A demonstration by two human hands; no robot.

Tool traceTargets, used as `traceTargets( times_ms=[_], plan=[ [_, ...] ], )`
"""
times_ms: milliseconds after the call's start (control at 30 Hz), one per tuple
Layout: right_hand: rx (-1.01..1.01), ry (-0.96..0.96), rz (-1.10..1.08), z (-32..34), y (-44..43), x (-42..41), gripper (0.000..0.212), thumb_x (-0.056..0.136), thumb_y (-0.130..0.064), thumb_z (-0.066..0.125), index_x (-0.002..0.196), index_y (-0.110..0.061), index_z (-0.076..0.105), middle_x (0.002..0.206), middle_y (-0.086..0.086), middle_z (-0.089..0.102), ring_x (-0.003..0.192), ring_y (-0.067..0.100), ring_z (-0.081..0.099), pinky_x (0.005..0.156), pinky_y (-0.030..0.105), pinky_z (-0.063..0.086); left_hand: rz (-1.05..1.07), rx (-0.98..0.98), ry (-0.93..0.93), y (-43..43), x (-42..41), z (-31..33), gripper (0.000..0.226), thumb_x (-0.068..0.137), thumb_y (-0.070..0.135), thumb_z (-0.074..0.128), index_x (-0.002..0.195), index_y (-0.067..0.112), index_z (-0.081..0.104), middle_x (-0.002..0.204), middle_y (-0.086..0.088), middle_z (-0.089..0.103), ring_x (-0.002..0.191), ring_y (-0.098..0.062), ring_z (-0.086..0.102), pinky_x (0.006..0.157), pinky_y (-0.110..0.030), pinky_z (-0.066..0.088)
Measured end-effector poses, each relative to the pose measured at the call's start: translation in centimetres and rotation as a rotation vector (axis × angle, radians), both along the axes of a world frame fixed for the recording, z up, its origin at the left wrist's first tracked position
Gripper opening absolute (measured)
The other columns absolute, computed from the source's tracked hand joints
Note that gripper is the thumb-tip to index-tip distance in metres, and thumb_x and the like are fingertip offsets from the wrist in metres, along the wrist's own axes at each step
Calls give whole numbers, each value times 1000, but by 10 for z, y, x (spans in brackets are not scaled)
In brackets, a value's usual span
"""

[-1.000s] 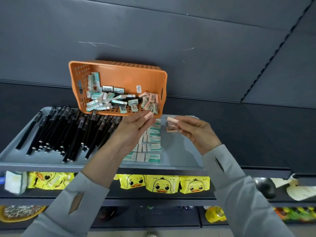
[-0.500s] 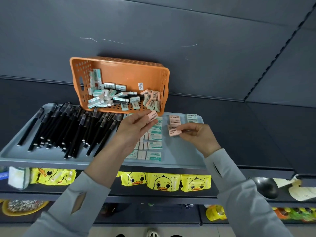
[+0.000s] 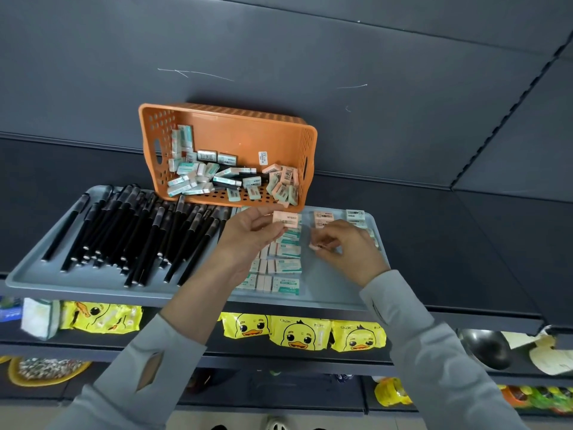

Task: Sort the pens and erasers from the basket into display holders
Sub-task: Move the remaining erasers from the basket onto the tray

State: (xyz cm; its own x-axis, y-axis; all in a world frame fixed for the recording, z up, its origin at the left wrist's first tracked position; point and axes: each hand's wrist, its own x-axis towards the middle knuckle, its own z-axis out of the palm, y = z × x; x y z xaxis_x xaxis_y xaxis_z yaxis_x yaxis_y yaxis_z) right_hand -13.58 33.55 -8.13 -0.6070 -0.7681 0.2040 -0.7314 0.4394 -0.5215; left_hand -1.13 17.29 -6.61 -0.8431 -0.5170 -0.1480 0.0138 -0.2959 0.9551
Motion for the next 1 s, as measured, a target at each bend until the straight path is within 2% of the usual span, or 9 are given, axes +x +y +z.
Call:
traceTargets(
  times_ms=[167, 267, 400, 467, 533, 633, 700, 933, 1000],
  plan=[
    [42, 65, 17, -3, 7, -4, 21, 78, 4, 72, 88, -15, 78, 98, -1, 70, 90, 10, 63, 86, 18, 48, 35, -77, -4, 0, 3, -1, 26, 82, -5, 69, 97, 17, 69, 107, -14, 70, 100, -20, 66, 91, -29, 54],
    [-11, 109, -78, -2, 5, -5, 18, 83, -1, 69, 90, -16, 77, 96, 0, 72, 88, 16, 66, 84, 28, 53, 18, -63, 10, 1, 1, 0, 26, 83, -5, 68, 100, 15, 68, 101, -12, 70, 95, -19, 68, 89, -28, 55],
    [-408, -481, -94, 20, -7, 6, 13, 90, -10, 65, 101, -16, 71, 94, 8, 72, 81, 17, 68, 75, 27, 58, -46, -174, -15, 8, -7, -1, 25, 83, -1, 70, 101, 15, 68, 91, -4, 70, 85, -13, 67, 80, -24, 55],
    [-453, -563, -30, 25, -9, 5, 18, 88, -4, 67, 99, -18, 69, 90, 10, 70, 79, 16, 65, 70, 28, 58, -92, -261, -18, 13, -12, -3, 24, 83, 2, 71, 102, 16, 68, 92, -4, 71, 85, -13, 67, 80, -26, 55],
    [-417, -471, -81, 23, -3, -1, 22, 86, -2, 69, 94, -22, 69, 85, 4, 71, 78, 12, 66, 70, 23, 53, -81, -454, -45, 15, -17, -5, 28, 82, 7, 73, 107, 18, 66, 99, -1, 71, 92, -12, 67, 88, -28, 53],
    [-222, -311, -228, 17, 14, -9, 17, 83, -9, 72, 87, -26, 70, 77, -8, 72, 71, 2, 65, 69, 12, 49, 47, -1037, -91, 8, -17, -14, 32, 82, 11, 74, 112, 19, 69, 112, 3, 68, 103, -15, 60, 93, -26, 46],
    [-113, -316, -237, 9, 19, -6, 13, 82, -12, 74, 83, -25, 71, 78, -9, 73, 72, 2, 66, 70, 13, 50, 77, -1284, -75, 1, -15, -22, 31, 80, 8, 74, 110, 16, 71, 113, -2, 67, 108, -23, 57, 95, -30, 42],
    [-8, -76, -108, -8, 18, -1, 18, 75, -20, 82, 92, -19, 75, 95, -5, 61, 77, 11, 61, 75, 14, 49, 12, -1509, -153, -1, -12, -39, 33, 77, 12, 77, 110, 15, 72, 114, -4, 67, 107, -30, 59, 94, -49, 47],
    [30, -13, -100, -10, 14, 1, 20, 75, -20, 81, 94, -17, 75, 99, -1, 60, 81, 16, 61, 78, 22, 51, 10, -1512, -158, -1, -11, -41, 36, 77, 12, 77, 112, 17, 71, 116, -3, 67, 106, -29, 59, 94, -49, 47]
  ],
)
